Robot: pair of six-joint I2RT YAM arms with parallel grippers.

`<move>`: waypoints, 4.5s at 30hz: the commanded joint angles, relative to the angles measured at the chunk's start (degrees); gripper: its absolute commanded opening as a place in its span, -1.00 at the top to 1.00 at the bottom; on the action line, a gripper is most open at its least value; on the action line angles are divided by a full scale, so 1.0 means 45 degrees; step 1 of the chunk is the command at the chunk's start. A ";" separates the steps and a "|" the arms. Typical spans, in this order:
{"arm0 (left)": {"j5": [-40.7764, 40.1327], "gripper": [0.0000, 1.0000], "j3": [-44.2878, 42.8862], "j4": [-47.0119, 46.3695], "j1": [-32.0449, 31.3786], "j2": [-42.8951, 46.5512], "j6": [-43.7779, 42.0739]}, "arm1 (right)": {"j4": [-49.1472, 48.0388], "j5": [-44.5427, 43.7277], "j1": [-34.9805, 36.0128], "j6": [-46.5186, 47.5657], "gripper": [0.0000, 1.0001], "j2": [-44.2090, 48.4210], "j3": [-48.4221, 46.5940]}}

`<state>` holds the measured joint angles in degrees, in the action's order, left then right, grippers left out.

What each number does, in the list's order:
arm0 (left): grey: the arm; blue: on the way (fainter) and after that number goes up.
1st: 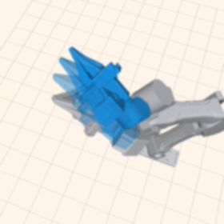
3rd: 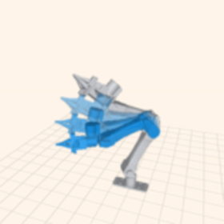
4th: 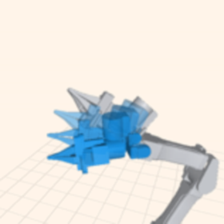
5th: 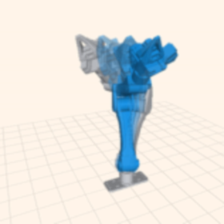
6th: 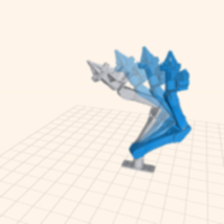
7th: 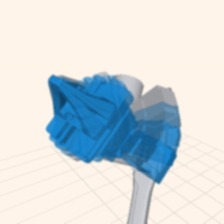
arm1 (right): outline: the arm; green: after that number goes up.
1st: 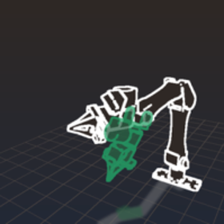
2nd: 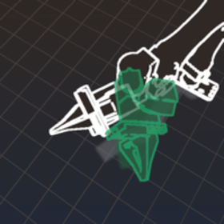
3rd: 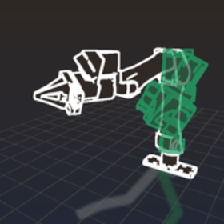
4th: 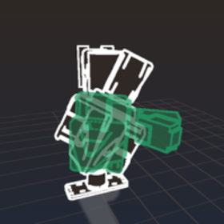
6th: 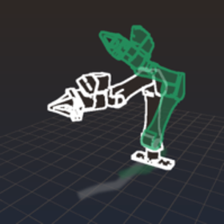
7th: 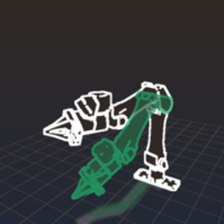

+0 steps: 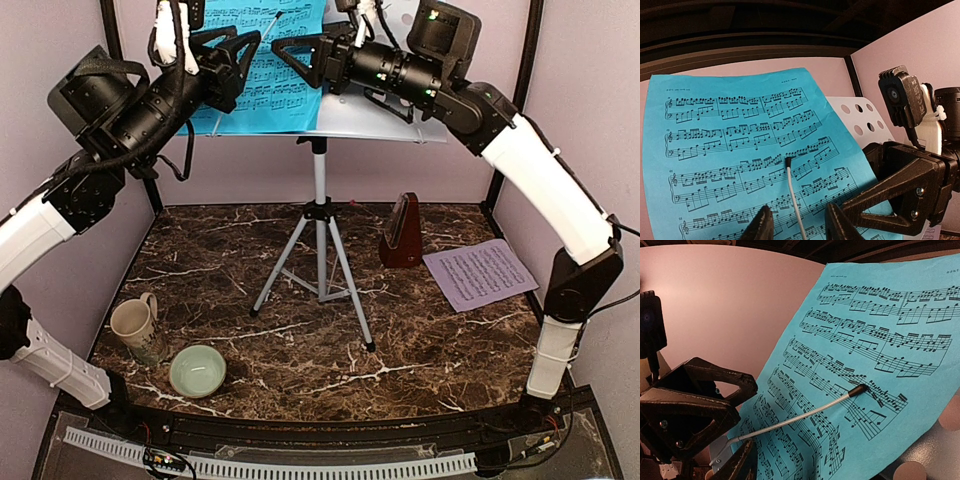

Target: Set up the instrument practice props

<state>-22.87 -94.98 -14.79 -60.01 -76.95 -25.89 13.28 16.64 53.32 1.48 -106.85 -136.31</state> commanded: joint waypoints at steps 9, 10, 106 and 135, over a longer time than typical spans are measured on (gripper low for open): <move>0.0465 0.00 0.0294 -0.0419 -0.0024 0.0810 0.0382 | -0.1040 -0.0957 0.0124 0.0353 -0.30 0.0889 0.1039; 0.0455 -0.01 0.0341 -0.0424 -0.0014 0.0879 0.0367 | -0.1137 -0.1110 0.0129 0.0355 -0.34 0.1065 0.1271; 0.6934 -0.42 0.7269 0.3828 -0.1501 0.1747 0.1990 | 0.5482 -1.5331 -0.2891 -0.4343 -0.03 -0.1835 1.7382; 0.6167 -0.40 0.7669 0.3075 -0.1391 0.2006 0.2171 | 0.4522 -0.9264 -0.3792 -0.4742 1.00 0.3048 1.6779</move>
<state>7.16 -61.56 2.63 -66.59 -70.04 -17.12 34.28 -38.11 35.90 -14.13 -102.61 -60.99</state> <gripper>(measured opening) 0.702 0.009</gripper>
